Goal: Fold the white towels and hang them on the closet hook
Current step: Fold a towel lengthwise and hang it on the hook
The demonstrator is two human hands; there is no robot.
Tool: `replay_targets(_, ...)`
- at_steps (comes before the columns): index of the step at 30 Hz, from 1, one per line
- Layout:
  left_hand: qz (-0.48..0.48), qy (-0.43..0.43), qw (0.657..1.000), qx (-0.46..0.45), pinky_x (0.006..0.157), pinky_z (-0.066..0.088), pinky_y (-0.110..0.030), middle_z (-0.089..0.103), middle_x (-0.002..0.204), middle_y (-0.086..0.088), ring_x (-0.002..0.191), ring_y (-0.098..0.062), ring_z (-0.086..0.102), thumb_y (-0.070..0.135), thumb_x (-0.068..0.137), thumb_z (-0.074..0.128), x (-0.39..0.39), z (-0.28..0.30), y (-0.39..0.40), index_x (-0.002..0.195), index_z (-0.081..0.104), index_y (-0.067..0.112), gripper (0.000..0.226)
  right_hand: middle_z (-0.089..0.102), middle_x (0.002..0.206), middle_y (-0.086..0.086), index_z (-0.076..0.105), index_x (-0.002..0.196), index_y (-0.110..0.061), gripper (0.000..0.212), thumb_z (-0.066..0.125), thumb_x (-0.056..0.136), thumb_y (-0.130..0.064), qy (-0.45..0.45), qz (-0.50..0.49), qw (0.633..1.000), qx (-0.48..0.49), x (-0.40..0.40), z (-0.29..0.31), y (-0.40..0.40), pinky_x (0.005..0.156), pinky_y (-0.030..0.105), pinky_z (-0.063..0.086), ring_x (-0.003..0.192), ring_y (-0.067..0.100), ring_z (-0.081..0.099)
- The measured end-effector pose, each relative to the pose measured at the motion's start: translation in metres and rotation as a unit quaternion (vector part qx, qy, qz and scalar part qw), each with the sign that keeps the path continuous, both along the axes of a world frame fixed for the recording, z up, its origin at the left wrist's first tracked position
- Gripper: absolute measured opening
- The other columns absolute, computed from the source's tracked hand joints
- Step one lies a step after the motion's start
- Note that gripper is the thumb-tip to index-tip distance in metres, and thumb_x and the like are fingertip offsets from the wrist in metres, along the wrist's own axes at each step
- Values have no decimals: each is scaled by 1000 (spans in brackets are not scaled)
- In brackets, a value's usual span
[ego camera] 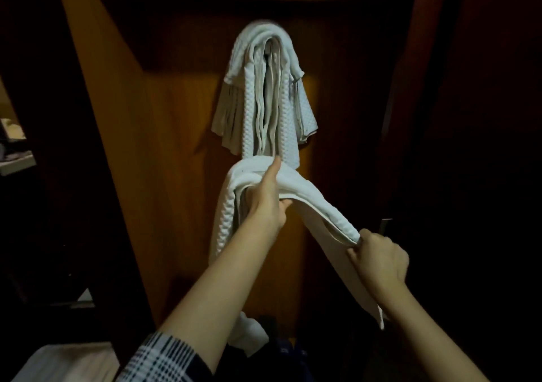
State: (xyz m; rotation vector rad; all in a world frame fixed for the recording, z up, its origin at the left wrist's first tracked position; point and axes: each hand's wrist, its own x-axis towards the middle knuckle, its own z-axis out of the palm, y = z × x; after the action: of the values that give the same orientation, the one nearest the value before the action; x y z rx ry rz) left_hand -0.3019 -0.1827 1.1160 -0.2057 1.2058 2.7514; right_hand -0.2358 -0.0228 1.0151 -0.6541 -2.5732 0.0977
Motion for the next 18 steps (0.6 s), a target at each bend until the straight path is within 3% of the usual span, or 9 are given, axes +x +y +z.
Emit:
replay_targets(2, 28, -12, 1000, -1, 85, 52, -45, 49, 135, -13, 119, -32, 52, 18, 82, 72, -3, -1, 2, 134, 42, 11, 61, 66, 93, 9, 57, 97, -12, 19, 54, 87, -27, 2, 5, 996, -89, -9, 2, 5, 64, 29, 46, 83, 30, 65)
replay_targets(3, 42, -17, 999, 7, 83, 52, -44, 48, 136, -14, 119, -32, 52, 14, 83, 70, -5, 0, 2, 135, 41, 11, 60, 64, 98, 14, 53, 105, -9, 23, 56, 88, -24, 24, 10, 982, -185, -13, 4, 8, 66, 35, 53, 82, 34, 66)
replay_targets(5, 76, -37, 995, 51, 82, 51, -41, 44, 138, -15, 120, -33, 50, 11, 86, 66, -6, 5, 5, 137, 37, 10, 59, 56, 113, 24, 38, 124, -2, 51, 67, 85, -17, 91, 14, 903, -421, -17, 14, 11, 59, 39, 58, 82, 40, 66)
replay_targets(7, 107, -60, 987, 103, 82, 50, -39, 39, 140, -16, 120, -33, 48, 9, 89, 62, -4, 10, 11, 139, 34, 10, 57, 44, 127, 29, 27, 126, -2, 66, 73, 80, -10, 160, 16, 838, -522, -18, 18, 9, 55, 34, 56, 88, 42, 64)
replay_targets(10, 118, -71, 983, 121, 79, 50, -38, 39, 140, -16, 119, -35, 49, 7, 91, 59, 0, 11, 24, 139, 35, 11, 54, 23, 140, 29, 26, 126, -4, 69, 74, 77, -5, 168, 50, 883, -436, -19, 17, -18, 82, 37, 44, 110, 46, 49)
replay_targets(12, 111, -74, 986, 105, 78, 49, -38, 42, 138, -16, 117, -34, 49, 5, 90, 59, 6, 12, 34, 137, 37, 11, 52, 4, 148, 29, 16, 140, -10, 93, 79, 73, -14, 134, 90, 899, -406, -23, 18, -39, 94, 40, 41, 120, 48, 42)
replay_targets(14, 94, -72, 989, 88, 79, 49, -39, 46, 135, -17, 116, -34, 51, 5, 89, 60, 12, 13, 46, 134, 41, 10, 49, -4, 152, 26, -3, 148, -21, 112, 80, 72, -27, 108, 97, 905, -400, -31, 29, -48, 95, 43, 41, 123, 44, 43)
replay_targets(16, 82, -57, 992, 78, 81, 50, -41, 48, 133, -17, 116, -35, 51, 4, 88, 61, 16, 18, 52, 132, 43, 9, 48, 20, 148, 20, 4, 148, -24, 98, 72, 78, -32, 107, 79, 926, -353, -41, 39, -39, 84, 42, 44, 114, 39, 52)
replay_targets(18, 82, -30, 994, 68, 84, 50, -43, 47, 135, -17, 117, -35, 51, 6, 89, 60, 16, 28, 50, 135, 40, 9, 50, 52, 127, 12, 41, 132, -20, 51, 60, 86, -30, 96, 67, 961, -252, -47, 50, -19, 78, 38, 42, 105, 33, 57)
